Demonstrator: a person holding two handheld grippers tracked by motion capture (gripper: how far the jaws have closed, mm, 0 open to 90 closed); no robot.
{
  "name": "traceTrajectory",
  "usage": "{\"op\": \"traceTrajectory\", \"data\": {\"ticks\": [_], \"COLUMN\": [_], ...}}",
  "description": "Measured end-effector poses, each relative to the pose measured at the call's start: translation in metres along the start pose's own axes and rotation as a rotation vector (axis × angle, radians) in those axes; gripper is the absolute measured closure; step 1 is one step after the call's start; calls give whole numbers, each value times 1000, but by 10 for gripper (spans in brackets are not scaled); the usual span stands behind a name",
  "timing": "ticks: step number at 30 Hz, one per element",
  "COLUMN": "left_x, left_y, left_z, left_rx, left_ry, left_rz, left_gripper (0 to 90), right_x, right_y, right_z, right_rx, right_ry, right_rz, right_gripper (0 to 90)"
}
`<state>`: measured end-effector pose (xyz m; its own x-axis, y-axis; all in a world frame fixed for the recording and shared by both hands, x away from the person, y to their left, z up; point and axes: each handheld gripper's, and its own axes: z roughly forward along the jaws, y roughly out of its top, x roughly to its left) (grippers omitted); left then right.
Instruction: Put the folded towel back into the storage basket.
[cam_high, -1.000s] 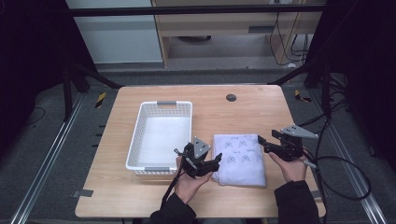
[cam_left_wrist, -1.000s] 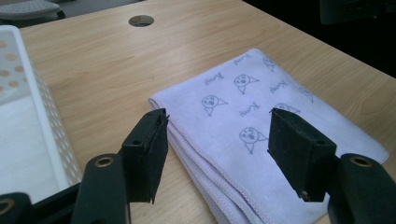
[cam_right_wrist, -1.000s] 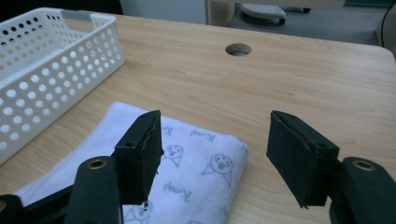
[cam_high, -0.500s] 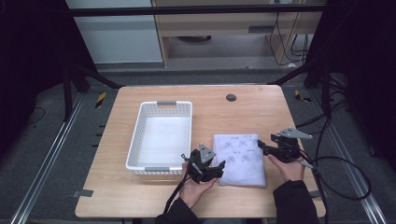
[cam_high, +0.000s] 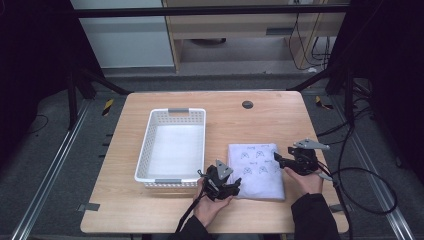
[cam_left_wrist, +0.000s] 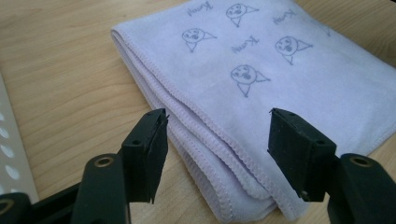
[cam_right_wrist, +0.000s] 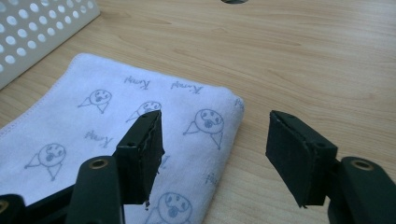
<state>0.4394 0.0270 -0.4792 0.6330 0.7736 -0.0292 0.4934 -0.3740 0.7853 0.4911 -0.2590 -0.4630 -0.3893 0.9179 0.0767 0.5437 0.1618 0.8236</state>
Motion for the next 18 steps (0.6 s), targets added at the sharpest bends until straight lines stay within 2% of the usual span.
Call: {"op": "traceTrajectory", "data": {"ticks": [7, 18], "left_x": [-1, -1], "left_y": [-5, -10], "left_z": [5, 12], "left_rx": [26, 50], "left_ry": [13, 17], "left_rz": [-4, -33], "left_gripper": [362, 345], "right_x": [2, 6], "right_y": [-3, -9], "right_z": [7, 23], "right_rx": [18, 64], "right_ry": [7, 30], "right_rz": [-8, -10], "right_gripper": [348, 335]}}
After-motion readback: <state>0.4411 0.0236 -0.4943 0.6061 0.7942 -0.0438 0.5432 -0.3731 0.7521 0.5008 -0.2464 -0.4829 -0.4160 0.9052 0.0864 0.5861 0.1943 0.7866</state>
